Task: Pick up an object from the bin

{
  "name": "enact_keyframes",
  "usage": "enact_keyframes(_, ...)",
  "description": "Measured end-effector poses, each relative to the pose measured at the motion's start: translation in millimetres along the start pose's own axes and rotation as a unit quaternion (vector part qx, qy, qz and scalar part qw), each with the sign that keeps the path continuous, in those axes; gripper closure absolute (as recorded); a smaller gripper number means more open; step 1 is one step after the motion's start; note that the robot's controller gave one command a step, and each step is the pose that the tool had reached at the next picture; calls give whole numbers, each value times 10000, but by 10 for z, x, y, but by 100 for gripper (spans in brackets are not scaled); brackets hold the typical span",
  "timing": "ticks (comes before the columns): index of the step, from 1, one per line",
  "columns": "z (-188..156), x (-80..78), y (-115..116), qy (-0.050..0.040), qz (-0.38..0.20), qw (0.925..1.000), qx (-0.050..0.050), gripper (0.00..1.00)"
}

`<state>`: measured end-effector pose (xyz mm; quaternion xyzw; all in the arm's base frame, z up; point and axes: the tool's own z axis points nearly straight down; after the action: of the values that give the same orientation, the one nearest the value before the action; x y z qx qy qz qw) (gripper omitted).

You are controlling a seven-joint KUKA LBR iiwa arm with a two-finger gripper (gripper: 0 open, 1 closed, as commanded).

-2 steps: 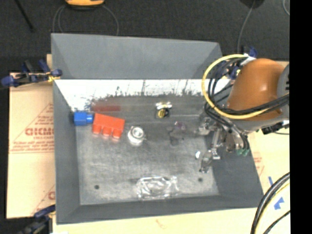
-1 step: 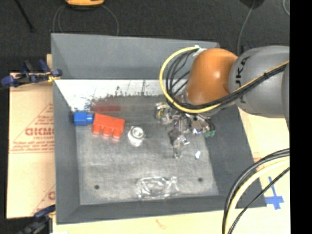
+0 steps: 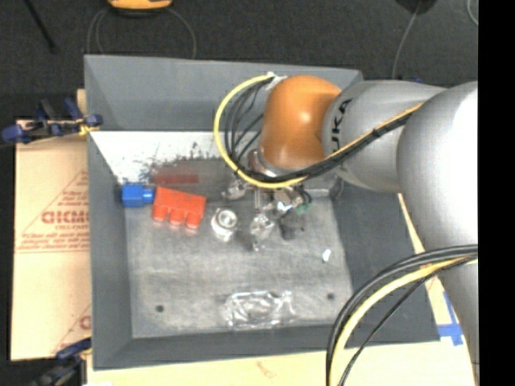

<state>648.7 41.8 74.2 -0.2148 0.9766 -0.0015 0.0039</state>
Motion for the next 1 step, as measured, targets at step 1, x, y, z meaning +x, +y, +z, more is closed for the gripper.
enact_keyframes(1, -71, -17, 512, 16, -928, 9957, -25, 0)
